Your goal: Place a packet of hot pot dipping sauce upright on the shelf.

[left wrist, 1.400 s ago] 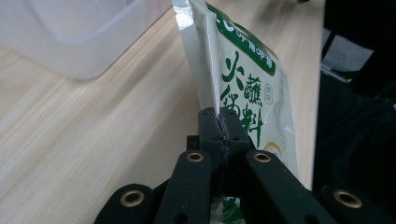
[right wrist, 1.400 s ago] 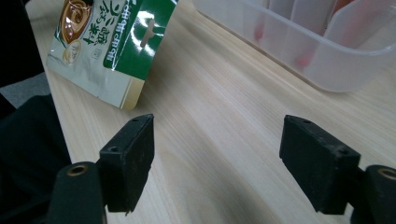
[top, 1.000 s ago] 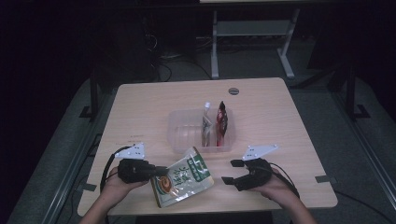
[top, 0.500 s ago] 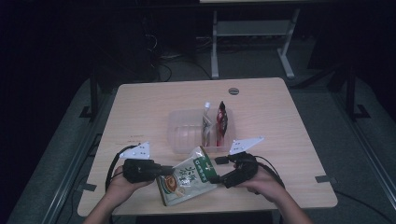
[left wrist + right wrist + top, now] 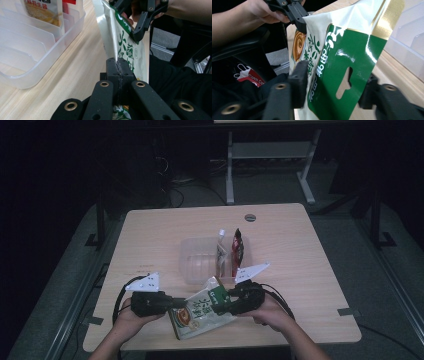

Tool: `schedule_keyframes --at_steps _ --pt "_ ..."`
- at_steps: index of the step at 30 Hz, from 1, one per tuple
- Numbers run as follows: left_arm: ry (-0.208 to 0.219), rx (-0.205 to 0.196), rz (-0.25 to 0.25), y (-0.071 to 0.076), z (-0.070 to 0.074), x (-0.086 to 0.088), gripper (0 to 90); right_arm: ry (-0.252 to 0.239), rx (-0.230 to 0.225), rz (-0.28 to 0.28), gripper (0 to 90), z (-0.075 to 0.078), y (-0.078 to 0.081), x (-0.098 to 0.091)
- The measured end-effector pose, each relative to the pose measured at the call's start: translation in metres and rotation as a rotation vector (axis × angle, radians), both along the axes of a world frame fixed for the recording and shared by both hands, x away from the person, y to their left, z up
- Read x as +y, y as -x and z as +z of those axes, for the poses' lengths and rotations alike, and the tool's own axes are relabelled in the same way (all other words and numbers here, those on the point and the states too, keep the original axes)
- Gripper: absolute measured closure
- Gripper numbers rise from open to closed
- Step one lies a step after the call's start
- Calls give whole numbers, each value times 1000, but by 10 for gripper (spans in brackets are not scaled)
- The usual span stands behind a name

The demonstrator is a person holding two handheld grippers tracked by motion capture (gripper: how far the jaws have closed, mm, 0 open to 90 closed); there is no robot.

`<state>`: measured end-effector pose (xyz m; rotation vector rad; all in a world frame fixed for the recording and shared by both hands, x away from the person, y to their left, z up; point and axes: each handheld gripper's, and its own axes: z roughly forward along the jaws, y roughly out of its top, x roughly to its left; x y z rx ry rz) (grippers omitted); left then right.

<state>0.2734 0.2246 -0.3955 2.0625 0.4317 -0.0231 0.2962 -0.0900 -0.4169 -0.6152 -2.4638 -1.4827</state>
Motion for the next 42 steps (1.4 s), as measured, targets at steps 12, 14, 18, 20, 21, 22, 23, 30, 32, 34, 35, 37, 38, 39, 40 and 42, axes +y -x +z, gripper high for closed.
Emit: schedule_keyframes --at_steps 12,14,18,20,21,22,23,30,32,34,35,37,38,39,40,42 --pt "-2 -41 29 -3 -3 4 899 -47 0 35 791 4 4 0" --pt "-6 -52 30 -4 -3 5 898 -54 -4 44 829 5 6 0" --pt "-3 -64 45 -4 -5 5 897 -72 -18 55 877 8 9 2" --pt "-10 -73 49 -5 -6 4 897 -84 -23 60 890 8 11 3" --pt "-15 -72 52 -6 -7 4 896 -91 -24 63 892 9 11 4" --pt "-14 -67 56 -6 -7 3 895 -96 -27 65 894 10 12 5" --pt "-18 -70 55 -7 -8 3 894 -94 -36 63 895 10 14 5" --pt "-2 -54 91 -10 -9 4 742 -108 -46 45 898 11 13 4" --pt "-9 -59 100 -11 -10 5 646 -115 -45 42 897 12 13 5" --pt "-10 -54 109 -11 -11 5 584 -121 -53 41 898 12 14 5" --pt "-15 -57 108 -11 -11 4 564 -124 -51 39 898 12 14 5" --pt "-38 -66 108 -11 -13 1 525 -133 -53 39 898 13 15 6" --pt "-45 -64 109 -11 -13 0 501 -141 -52 46 897 14 16 7" --pt "-53 -65 103 -10 -15 -2 488 -143 -54 48 898 15 16 7" --pt "-59 -65 96 -10 -15 -4 473 -147 -60 51 898 16 17 8" --pt "-56 -65 92 -9 -16 -5 436 -147 -72 48 898 18 18 10"
